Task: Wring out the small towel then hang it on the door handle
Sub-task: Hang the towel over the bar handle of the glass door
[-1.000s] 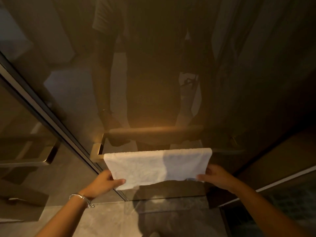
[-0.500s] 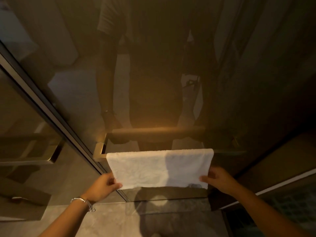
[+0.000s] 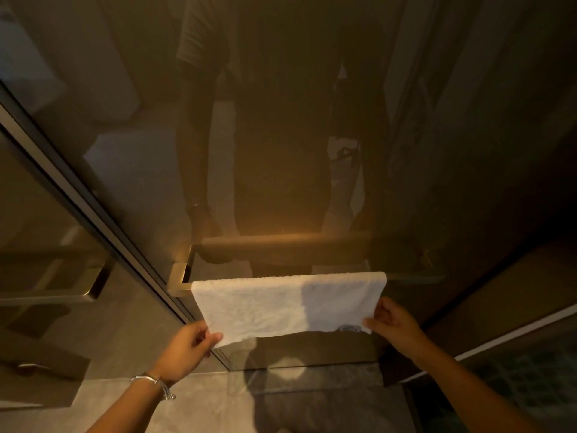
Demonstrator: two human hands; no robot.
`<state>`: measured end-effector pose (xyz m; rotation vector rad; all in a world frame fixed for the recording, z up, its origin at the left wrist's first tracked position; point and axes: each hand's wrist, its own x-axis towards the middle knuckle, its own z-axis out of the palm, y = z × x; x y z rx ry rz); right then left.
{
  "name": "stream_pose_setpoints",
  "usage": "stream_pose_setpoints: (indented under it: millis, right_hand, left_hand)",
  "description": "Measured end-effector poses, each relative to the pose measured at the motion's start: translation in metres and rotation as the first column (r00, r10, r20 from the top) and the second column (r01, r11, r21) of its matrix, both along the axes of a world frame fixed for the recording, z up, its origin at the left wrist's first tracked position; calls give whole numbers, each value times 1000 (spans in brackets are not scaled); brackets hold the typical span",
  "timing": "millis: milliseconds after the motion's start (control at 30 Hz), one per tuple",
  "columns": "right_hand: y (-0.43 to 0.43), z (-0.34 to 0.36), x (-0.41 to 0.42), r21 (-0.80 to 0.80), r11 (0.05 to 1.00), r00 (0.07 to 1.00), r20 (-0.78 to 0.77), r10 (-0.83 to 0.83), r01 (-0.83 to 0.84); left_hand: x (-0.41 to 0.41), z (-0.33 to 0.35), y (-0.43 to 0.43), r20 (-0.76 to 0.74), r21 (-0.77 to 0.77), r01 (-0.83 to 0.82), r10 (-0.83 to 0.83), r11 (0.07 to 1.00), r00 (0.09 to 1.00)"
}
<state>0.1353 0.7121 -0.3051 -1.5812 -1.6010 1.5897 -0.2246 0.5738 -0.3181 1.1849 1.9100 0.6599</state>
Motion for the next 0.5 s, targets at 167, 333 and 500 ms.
stream_pose_setpoints:
  millis: [167,333,500]
  right_hand:
    - [-2,3,-1,3,999,998,44,49,-49]
    - [-7,0,3,54,995,991,104,79,-85]
    - [-12,-1,-2,60,989,985,115,127,-135]
  left_hand:
    - [-2,-2,-3,-26,19,13,-12,1000,1000]
    - [-1,-2,-6,-47,34,11,-9,999,999]
    - [0,-4,-10,-31,38,-9,11,999,999]
